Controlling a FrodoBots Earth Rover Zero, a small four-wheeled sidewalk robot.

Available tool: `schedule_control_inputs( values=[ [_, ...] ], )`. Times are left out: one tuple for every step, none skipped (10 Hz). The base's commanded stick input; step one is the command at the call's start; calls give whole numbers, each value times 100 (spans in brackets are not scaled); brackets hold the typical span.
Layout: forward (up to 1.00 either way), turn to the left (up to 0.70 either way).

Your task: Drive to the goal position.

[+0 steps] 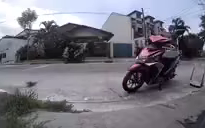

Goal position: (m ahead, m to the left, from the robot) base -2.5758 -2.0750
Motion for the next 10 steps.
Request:
schedule_control_inputs(
  values=[
    [0,5],
    [4,5],
    [13,1],
    [45,3],
    [61,2],
    [62,2],
    [62,2],
    [69,0],
    [70,0],
    [70,0]
  ],
)
